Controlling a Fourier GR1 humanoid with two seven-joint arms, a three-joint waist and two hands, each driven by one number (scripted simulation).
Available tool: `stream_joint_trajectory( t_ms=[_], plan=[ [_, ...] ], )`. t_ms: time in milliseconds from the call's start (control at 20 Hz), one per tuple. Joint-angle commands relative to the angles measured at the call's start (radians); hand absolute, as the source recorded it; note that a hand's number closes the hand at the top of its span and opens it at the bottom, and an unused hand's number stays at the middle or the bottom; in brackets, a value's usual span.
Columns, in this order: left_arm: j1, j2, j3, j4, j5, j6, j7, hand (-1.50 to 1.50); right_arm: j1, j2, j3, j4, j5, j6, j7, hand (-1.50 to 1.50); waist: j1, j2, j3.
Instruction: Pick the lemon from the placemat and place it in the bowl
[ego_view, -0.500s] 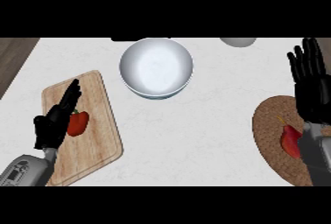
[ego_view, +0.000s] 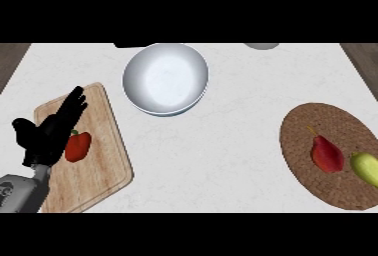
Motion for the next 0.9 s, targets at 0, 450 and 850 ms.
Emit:
stream_joint_trajectory(
  t_ms=[0,450,850],
  plan=[
    [0.001,0.003,0.008,-0.004,0.056,-0.065,0.042,0.00,0.107,0.053,-0.100,0.103,-0.011,0.087,-0.366,-1.50,0.015,0.008,0.003],
    [0.020,0.013,0.016,-0.049,0.052,-0.105,0.073,0.00,0.320,0.090,-0.176,0.094,0.170,-0.001,-0.674,-1.50,0.038,0.005,-0.004],
    [-0.043,0.019,0.060,-0.043,0.057,-0.116,0.133,0.00,0.531,-0.014,-0.257,-0.123,0.328,-0.057,-0.398,-1.50,0.035,0.008,-0.006]
  ],
)
